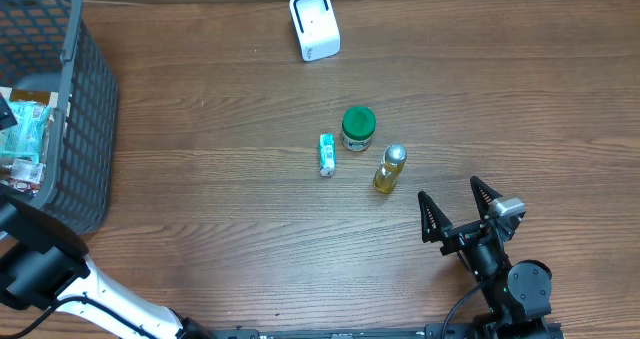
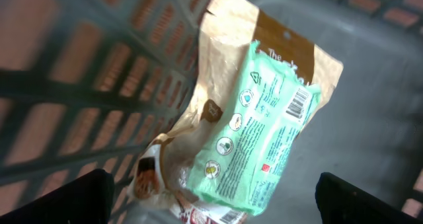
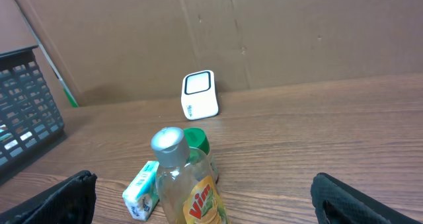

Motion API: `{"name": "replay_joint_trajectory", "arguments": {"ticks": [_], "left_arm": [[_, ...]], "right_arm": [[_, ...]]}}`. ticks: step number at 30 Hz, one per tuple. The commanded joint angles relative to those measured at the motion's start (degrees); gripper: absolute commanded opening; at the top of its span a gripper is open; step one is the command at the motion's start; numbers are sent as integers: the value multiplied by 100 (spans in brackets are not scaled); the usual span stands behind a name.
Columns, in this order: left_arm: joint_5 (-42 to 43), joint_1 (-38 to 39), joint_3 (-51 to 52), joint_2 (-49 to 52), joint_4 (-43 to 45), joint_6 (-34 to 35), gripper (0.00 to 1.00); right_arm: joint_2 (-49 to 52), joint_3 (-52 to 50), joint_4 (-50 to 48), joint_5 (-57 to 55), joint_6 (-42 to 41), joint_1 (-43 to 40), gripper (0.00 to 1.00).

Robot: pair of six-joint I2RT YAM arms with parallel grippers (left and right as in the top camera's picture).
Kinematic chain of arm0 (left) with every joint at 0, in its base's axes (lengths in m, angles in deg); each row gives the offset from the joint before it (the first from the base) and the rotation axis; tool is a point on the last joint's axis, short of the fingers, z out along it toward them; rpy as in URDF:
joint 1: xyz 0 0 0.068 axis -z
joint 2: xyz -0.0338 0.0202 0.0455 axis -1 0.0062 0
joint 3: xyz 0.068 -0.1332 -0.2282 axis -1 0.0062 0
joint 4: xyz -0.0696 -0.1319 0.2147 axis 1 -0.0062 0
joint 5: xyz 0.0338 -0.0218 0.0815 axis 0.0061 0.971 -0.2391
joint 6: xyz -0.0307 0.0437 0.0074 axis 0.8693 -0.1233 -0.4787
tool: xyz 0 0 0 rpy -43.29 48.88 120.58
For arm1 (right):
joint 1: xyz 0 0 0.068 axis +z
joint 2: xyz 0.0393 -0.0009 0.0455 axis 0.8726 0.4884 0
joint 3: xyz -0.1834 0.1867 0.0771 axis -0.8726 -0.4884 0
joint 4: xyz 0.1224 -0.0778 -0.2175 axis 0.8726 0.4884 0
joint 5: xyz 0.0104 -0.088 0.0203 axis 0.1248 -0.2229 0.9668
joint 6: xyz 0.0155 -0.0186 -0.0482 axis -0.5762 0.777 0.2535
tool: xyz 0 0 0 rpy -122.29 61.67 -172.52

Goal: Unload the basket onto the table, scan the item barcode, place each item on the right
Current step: 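Reach the left gripper into the basket and grasp the green wipes pack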

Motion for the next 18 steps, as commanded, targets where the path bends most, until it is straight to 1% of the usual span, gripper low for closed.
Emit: {"name": "replay_joint_trajectory", "arguments": {"ticks": [1, 6, 12, 14, 16, 18], "left_arm": [[273, 68, 439, -39, 208, -778, 100], [389, 179, 916, -39, 509, -1408, 100], [382, 219, 935, -37, 634, -1438, 100], [387, 232, 935, -37, 802, -1449, 100], [391, 232, 935, -37, 817, -1578, 100], [391, 232, 935, 33, 822, -1847, 100]], "right_arm": [[-28, -59, -28, -55, 42, 48, 100], [-28, -59, -28, -55, 42, 48, 100], [-28, -59, -28, -55, 42, 48, 100], [-31, -59, -28, -57, 42, 48, 100], [-28, -59, -28, -57, 42, 48, 100], [-28, -59, -31, -57, 42, 48, 100]]}}
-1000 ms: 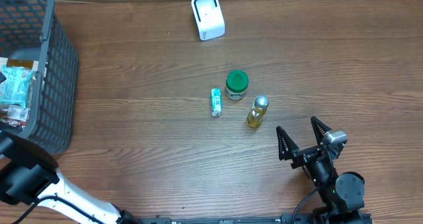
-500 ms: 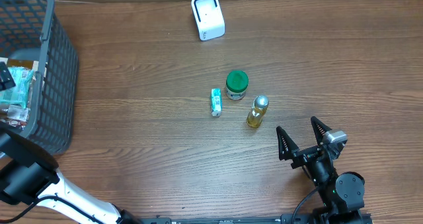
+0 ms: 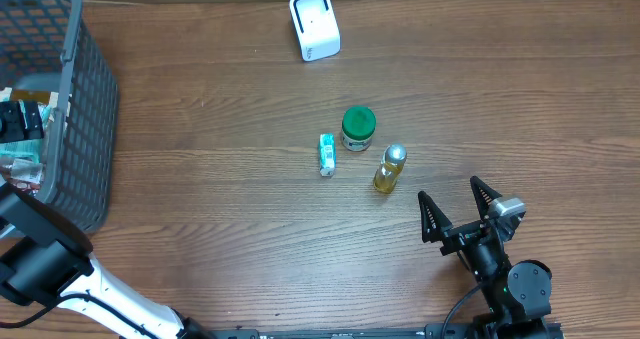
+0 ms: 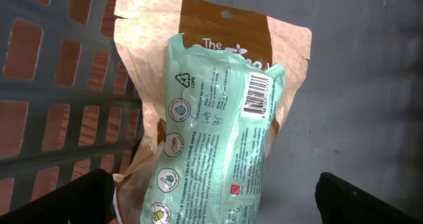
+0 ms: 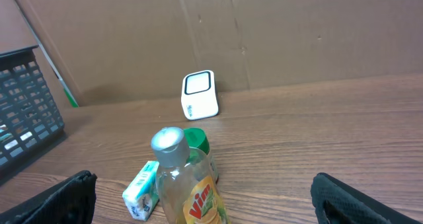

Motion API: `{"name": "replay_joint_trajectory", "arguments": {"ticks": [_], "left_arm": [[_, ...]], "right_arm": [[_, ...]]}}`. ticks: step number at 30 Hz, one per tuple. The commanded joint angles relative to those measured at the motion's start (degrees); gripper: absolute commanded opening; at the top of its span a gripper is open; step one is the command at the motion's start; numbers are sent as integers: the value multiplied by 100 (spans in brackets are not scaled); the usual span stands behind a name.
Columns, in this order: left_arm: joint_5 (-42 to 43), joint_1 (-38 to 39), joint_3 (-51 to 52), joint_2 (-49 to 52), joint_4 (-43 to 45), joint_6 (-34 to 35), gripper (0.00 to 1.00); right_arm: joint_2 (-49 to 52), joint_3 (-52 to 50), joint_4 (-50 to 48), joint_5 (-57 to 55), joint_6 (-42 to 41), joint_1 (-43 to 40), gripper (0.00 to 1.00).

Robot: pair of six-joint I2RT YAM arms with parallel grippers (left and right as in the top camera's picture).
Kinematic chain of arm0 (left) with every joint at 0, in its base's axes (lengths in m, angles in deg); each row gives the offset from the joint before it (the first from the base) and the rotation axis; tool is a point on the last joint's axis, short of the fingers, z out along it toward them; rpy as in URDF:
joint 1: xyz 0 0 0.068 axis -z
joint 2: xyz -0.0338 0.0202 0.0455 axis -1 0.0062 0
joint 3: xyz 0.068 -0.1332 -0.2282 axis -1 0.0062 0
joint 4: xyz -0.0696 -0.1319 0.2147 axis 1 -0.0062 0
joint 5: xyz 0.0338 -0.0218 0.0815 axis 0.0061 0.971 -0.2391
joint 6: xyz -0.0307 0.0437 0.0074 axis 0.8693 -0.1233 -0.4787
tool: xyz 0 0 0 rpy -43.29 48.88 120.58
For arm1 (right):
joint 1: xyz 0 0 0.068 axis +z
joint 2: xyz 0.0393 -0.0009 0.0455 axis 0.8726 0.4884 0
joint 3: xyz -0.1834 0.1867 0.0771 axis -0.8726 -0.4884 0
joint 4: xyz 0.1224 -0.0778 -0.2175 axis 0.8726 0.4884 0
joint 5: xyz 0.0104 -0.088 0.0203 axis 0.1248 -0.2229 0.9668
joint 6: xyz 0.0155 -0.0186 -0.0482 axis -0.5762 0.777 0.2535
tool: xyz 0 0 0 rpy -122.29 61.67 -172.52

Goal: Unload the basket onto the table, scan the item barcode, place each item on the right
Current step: 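Reach the left gripper into the basket and grasp the green wipes pack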

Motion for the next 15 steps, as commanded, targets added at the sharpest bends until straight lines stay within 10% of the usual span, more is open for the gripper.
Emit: {"name": "replay_joint_trajectory", "arguments": {"ticks": [1, 15], "left_arm": [[105, 15, 35, 63, 24, -472, 100], [149, 50, 35, 577, 415, -1049, 100]], "right_arm": [[-28, -59, -28, -50, 42, 48, 100], [-28, -59, -28, -50, 42, 48, 100]]}}
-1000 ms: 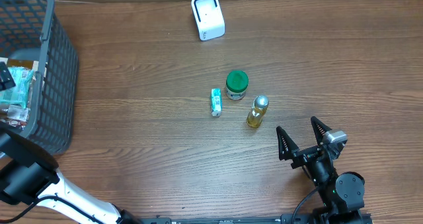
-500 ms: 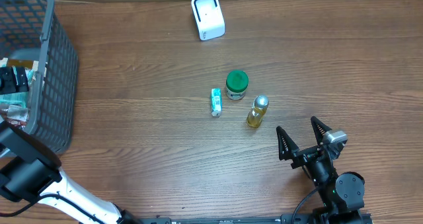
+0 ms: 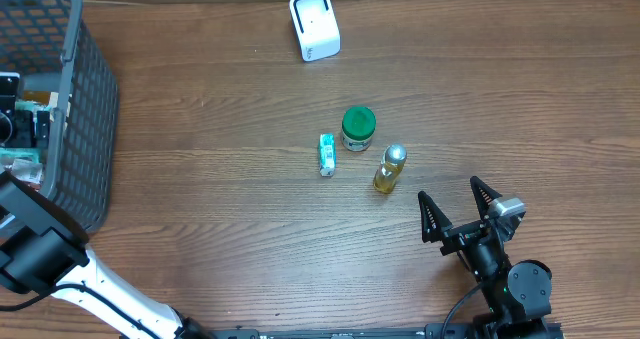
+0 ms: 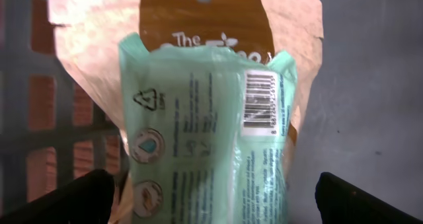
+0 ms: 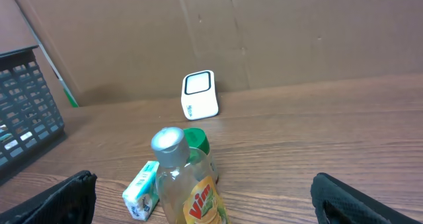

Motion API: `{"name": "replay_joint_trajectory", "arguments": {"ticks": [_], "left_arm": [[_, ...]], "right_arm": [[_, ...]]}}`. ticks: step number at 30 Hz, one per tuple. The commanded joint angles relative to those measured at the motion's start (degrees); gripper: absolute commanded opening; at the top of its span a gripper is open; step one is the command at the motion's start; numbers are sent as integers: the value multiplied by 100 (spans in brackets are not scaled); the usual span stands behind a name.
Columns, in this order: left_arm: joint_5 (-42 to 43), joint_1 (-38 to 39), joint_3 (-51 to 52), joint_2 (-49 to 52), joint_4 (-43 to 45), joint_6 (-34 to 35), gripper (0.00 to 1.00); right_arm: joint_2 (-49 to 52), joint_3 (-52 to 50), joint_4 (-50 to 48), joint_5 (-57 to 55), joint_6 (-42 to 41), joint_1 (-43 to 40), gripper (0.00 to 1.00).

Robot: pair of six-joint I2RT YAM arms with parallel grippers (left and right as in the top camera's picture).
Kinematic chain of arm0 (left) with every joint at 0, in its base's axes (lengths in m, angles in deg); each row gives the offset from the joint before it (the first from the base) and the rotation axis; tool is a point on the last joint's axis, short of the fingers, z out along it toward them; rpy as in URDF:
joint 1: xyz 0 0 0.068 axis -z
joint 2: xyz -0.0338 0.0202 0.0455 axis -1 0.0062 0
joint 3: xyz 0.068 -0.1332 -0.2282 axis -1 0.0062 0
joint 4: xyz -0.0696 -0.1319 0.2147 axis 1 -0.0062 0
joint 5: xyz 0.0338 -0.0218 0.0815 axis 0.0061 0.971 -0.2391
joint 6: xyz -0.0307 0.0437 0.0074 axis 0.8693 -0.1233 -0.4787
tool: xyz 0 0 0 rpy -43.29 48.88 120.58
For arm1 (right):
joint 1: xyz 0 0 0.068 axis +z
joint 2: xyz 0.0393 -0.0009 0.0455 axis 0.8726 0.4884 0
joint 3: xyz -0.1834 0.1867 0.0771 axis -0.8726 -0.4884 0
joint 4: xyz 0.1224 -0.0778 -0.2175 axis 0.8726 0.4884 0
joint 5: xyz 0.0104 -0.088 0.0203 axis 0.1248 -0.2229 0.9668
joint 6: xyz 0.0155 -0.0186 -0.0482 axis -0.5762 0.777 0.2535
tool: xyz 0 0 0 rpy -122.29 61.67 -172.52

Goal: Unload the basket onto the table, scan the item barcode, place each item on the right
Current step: 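Reach the left gripper into the basket and grasp the green wipes pack, then lift the green wipes pack out of the basket onto the table area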

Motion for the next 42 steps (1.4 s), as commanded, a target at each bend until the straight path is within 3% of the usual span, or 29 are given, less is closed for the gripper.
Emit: {"name": "replay_joint_trajectory", "arguments": {"ticks": [1, 9, 11, 14, 15, 19, 27, 31, 37, 42], "left_arm": [[125, 39, 24, 129, 87, -153, 100], [114, 59, 24, 723, 59, -146, 100], [20, 61, 24, 789, 57, -146, 95], [-162, 59, 24, 800, 92, -146, 67], [-186, 61, 24, 800, 90, -146, 53], [-179, 76, -15, 780, 83, 35, 23], [133, 356, -551, -168, 85, 1156, 20], [164, 625, -914, -1027, 111, 2037, 20], [120, 898, -1119, -2245, 356, 2498, 20], [236, 1228, -1119, -3287, -20, 3606, 17]], "right_arm": [[-28, -59, -28, -55, 46, 48, 100], [-28, -59, -28, -55, 46, 48, 100], [-31, -59, -28, -55, 46, 48, 100], [-28, -59, -28, -55, 46, 48, 100], [-28, -59, -28, -55, 46, 48, 100], [-28, -59, -28, -52, 46, 48, 100], [-28, -59, -28, -52, 46, 48, 100], [-28, -59, -31, -52, 46, 48, 100], [-28, -59, -31, -55, 46, 48, 100], [-28, -59, -28, -55, 46, 48, 100]]}}
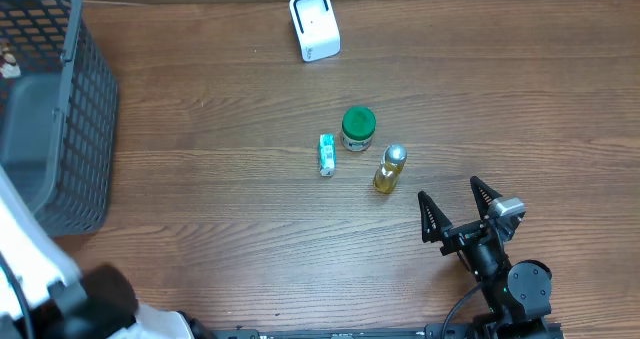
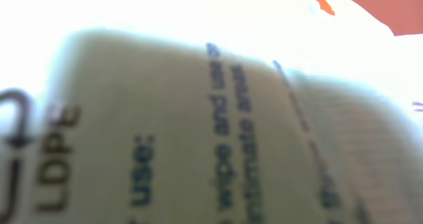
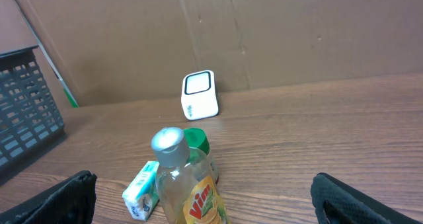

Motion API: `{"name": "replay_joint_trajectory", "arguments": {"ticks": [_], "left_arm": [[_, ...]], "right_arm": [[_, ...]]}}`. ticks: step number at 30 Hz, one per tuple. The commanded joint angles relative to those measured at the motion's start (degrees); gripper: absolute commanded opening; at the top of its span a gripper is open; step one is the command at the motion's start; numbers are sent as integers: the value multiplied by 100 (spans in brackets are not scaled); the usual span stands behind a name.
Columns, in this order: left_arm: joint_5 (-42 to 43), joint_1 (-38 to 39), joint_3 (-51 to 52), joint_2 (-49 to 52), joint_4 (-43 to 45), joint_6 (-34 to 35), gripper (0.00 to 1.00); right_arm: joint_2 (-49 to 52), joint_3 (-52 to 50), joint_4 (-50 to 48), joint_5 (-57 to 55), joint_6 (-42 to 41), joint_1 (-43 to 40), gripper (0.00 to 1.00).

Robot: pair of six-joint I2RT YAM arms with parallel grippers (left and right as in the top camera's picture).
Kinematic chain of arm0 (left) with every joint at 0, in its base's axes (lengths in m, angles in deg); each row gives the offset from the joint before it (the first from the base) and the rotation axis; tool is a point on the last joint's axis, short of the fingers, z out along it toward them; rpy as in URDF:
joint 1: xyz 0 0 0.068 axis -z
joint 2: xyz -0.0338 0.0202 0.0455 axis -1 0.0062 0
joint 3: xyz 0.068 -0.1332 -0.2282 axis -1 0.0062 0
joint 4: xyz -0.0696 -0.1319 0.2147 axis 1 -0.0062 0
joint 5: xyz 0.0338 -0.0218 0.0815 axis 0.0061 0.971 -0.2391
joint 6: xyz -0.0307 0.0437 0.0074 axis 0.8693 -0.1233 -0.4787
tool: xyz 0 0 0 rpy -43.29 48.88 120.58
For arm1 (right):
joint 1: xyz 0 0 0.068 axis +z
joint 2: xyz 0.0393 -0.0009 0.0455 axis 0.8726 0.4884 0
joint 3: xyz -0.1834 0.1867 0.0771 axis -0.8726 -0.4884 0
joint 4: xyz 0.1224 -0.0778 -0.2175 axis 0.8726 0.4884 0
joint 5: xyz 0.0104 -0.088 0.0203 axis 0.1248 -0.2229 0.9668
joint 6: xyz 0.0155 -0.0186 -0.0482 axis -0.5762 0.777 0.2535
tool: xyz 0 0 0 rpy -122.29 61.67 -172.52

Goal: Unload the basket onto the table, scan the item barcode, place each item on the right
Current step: 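Lift the green wipes pack out of the basket onto the table area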

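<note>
A pale green plastic pack with dark print (image 2: pixel 198 138) fills the left wrist view, blurred and pressed very close to the camera. It hides my left gripper's fingers, so their state is unreadable. In the overhead view only the blurred white left arm (image 1: pixel 30 269) shows at the bottom left. The white barcode scanner (image 1: pixel 314 24) stands at the table's far edge. My right gripper (image 1: pixel 462 214) rests open near the front right, short of the Vim bottle (image 3: pixel 188 178), with nothing between its fingers.
A grey mesh basket (image 1: pixel 85 109) stands at the far left, its floor showing bare grey from overhead. In the middle of the table stand a green-lidded jar (image 1: pixel 358 127), a small teal box (image 1: pixel 326 154) and the yellow Vim bottle (image 1: pixel 389 169).
The green pack was at arm's length below the left wrist camera and now fills its view, blurred. Overhead, the packs and the gripper no longer show in the basket. The right arm is unmoved.
My left gripper hung open in the basket over a green pack lying on a brown pouch, first skewed, then squarely above it, then nearer. Now the pack is right against the camera and the basket looks bare from overhead. The right arm stayed still throughout.
</note>
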Motion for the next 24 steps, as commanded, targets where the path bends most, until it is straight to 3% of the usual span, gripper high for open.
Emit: {"name": "replay_joint_trajectory", "arguments": {"ticks": [1, 7, 9, 16, 24], "left_arm": [[238, 326, -72, -514, -422, 1040, 16], [297, 1545, -42, -678, -2129, 1279, 6], [299, 2044, 157, -612, -2623, 1429, 9], [166, 2990, 1880, -590, -2603, 1593, 11], [186, 3086, 4063, -590, -1659, 2013, 13]], "right_arm": [[-28, -59, -28, -55, 44, 48, 100], [-28, -59, -28, -52, 44, 48, 100], [-28, -59, -28, -55, 44, 48, 100], [-31, -59, -31, -52, 44, 48, 100], [-28, -59, -28, -55, 44, 48, 100]]}}
